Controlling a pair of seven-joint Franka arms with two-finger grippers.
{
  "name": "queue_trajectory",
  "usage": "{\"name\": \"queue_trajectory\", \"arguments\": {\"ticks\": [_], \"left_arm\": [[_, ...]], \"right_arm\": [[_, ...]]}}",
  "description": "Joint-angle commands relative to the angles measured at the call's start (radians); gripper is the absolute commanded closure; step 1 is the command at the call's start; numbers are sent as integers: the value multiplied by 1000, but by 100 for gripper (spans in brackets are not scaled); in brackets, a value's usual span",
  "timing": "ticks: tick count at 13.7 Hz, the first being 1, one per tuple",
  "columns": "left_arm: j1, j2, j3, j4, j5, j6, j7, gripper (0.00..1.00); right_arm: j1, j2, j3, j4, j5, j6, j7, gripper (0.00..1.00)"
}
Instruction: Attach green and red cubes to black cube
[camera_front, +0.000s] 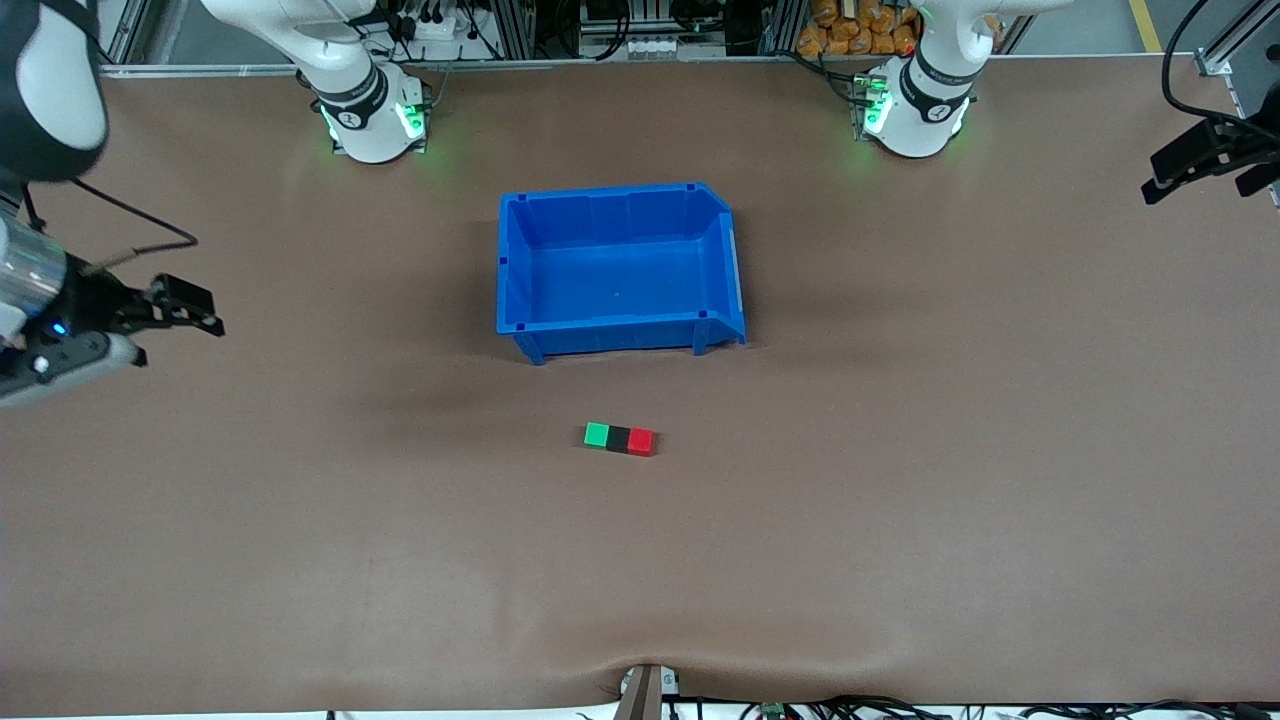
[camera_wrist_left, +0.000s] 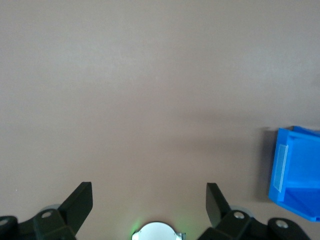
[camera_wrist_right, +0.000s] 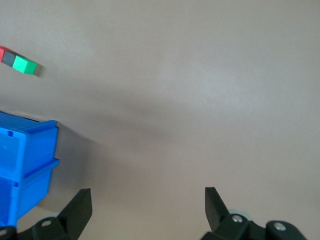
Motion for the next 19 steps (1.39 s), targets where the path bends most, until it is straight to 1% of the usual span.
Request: {"name": "queue_trajectory", "arguments": {"ticks": [1, 2, 4, 5, 10, 11, 13, 14, 19], "left_arm": [[-8, 40, 5, 46, -16, 2, 11, 0], [-8, 42, 5, 58, -16, 1, 11, 0], [-8, 34, 3, 69, -24, -27, 13, 0], [-7, 42, 3, 69, -36, -27, 15, 0], [-5, 39, 3, 75, -33, -34, 19, 0], [-5, 42, 3, 69, -34, -36, 43, 0], [-2, 49, 0, 61, -34, -36, 24, 0], [1, 65, -2, 61, -34, -36, 28, 0], [4, 71, 0, 87, -47, -36, 31, 0]], "right_arm": [[-13, -110, 25, -63, -71, -41, 148, 0], [-12, -123, 26, -62, -92, -63, 212, 0], [-12, -139, 28, -52, -98, -126, 352, 0], [-12, -150, 32, -46, -98, -153, 383, 0], [-36, -156, 36, -5, -96, -212, 403, 0], [-45, -156, 37, -5, -89, -213, 421, 0], [-79, -154, 52, -5, -81, -210, 429, 0], [-82, -154, 52, -5, -81, -206, 427, 0], [-87, -148, 54, -3, -80, -195, 415, 0]]}}
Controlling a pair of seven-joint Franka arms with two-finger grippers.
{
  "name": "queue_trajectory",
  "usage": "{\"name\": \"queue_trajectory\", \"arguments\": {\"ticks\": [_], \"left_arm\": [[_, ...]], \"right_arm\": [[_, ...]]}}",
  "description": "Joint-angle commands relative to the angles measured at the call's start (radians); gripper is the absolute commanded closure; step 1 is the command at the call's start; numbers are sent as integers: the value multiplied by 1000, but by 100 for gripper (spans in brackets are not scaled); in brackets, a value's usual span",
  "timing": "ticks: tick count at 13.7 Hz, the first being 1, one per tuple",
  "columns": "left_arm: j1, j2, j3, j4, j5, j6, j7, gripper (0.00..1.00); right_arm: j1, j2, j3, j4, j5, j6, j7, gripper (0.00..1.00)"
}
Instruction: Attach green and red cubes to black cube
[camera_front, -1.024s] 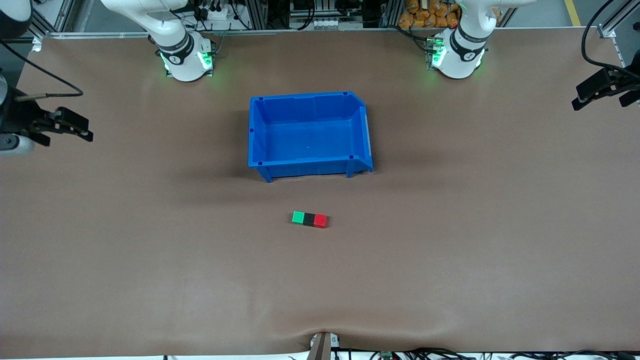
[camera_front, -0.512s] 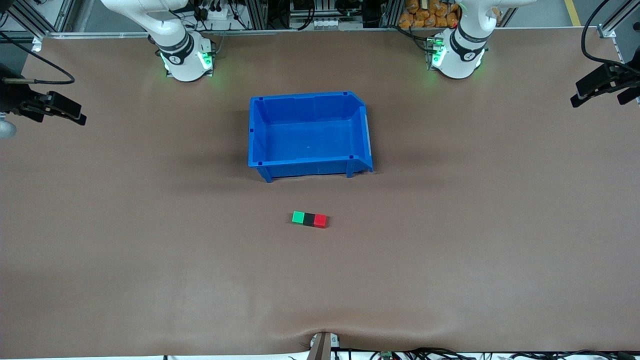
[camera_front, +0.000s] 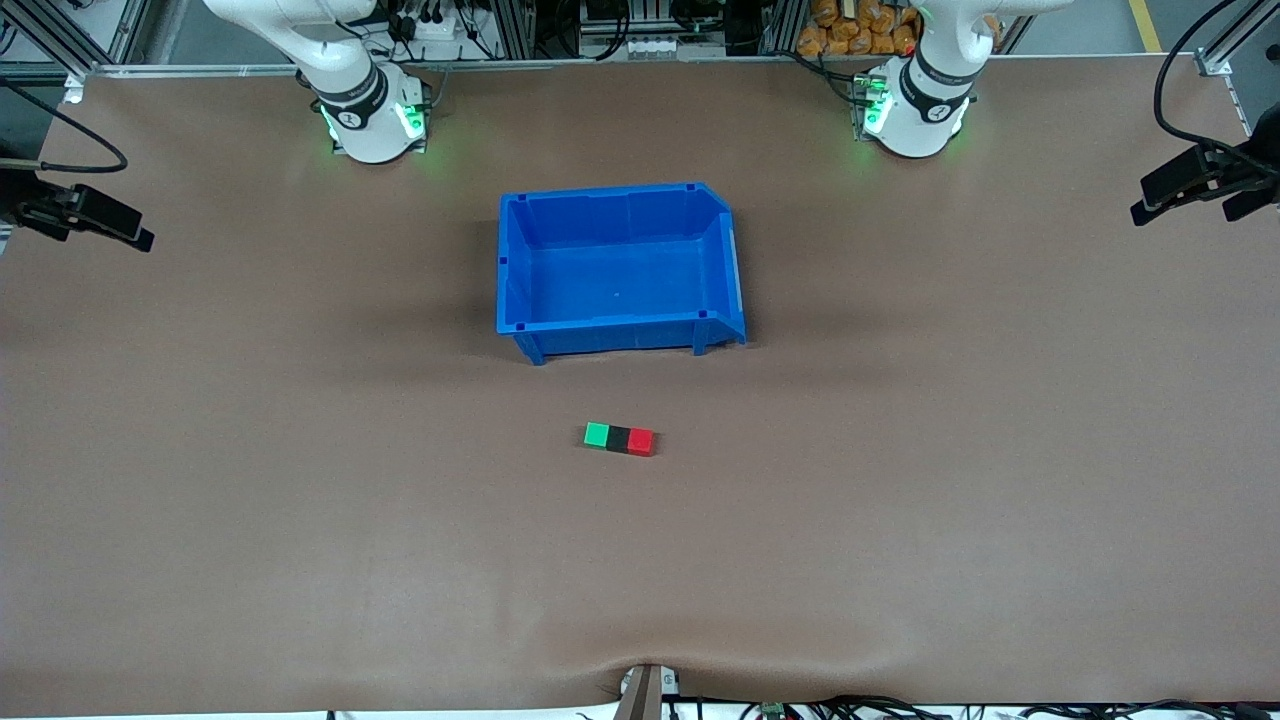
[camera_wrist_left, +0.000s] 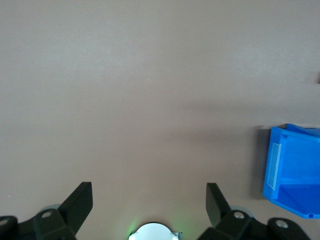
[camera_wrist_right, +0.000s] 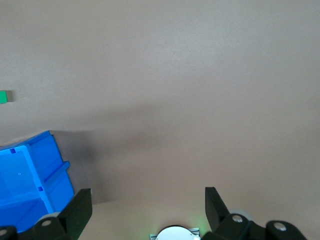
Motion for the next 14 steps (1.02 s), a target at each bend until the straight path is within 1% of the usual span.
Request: {"name": "queue_trajectory", "arguments": {"ticks": [1, 5, 14], "left_arm": [[6, 9, 1, 36, -17, -15, 13, 0], [-5, 25, 1, 51, -14, -15, 10, 0], [1, 40, -1, 49, -17, -23, 15, 0]], "right_arm": [[-33, -5, 26, 7, -1, -2, 5, 0], [-55, -5, 59, 7, -1, -1, 1, 0], [-48, -7, 55, 13, -1, -1, 1, 0]]}}
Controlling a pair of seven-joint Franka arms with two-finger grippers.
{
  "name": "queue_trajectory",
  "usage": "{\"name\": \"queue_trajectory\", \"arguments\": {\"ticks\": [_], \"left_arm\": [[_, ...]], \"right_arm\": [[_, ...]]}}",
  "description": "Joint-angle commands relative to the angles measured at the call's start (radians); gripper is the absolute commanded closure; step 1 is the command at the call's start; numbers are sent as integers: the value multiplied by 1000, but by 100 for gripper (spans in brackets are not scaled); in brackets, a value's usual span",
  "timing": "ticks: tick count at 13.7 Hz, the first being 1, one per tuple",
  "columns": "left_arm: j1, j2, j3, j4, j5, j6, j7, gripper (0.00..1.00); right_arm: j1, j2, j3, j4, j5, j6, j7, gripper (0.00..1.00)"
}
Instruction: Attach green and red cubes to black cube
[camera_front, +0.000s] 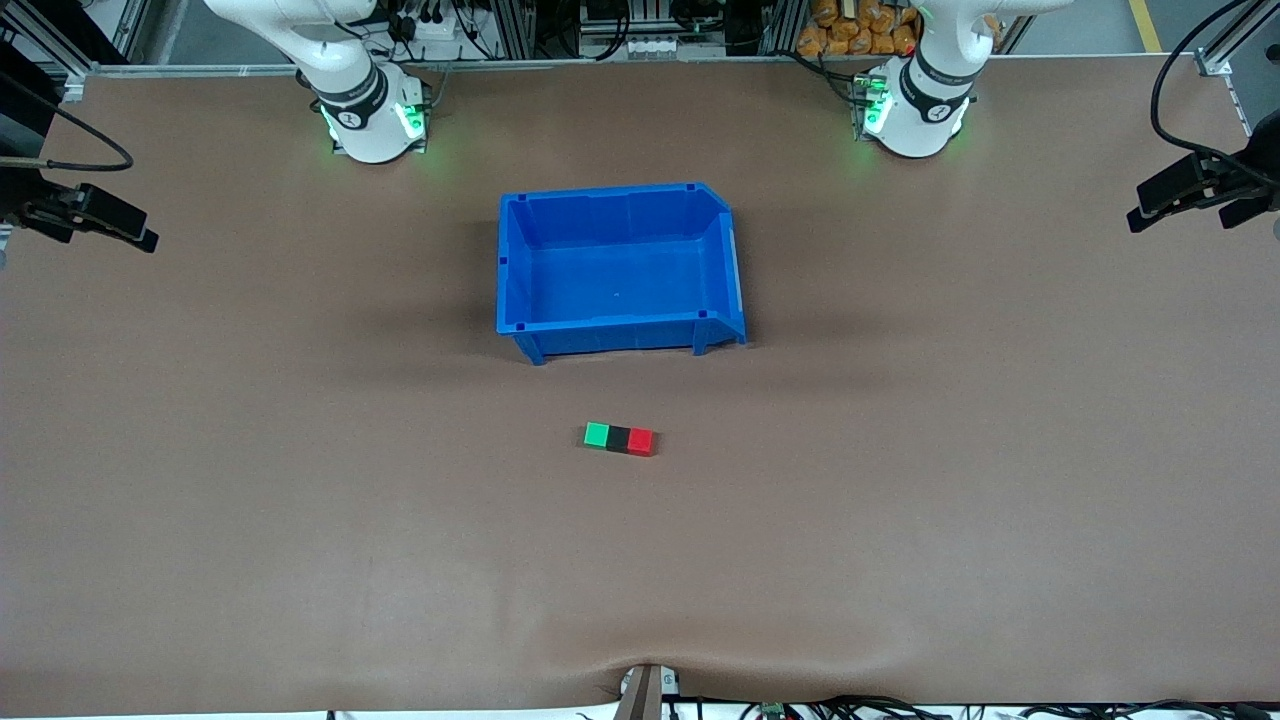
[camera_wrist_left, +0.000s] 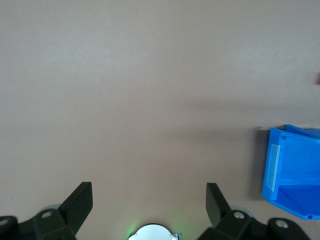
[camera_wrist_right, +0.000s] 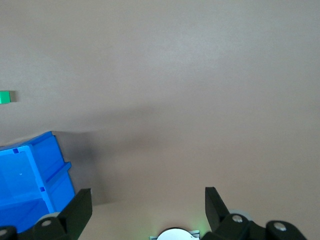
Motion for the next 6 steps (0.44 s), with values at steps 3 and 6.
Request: {"name": "queue_trajectory", "arguments": {"ticks": [3, 6], "left_arm": [[2, 19, 2, 32, -15, -22, 12, 0], [2, 19, 2, 32, -15, -22, 12, 0]], "right_arm": [[-23, -7, 21, 8, -1, -3, 1, 0], [-24, -7, 19, 11, -1, -5, 1, 0]]}}
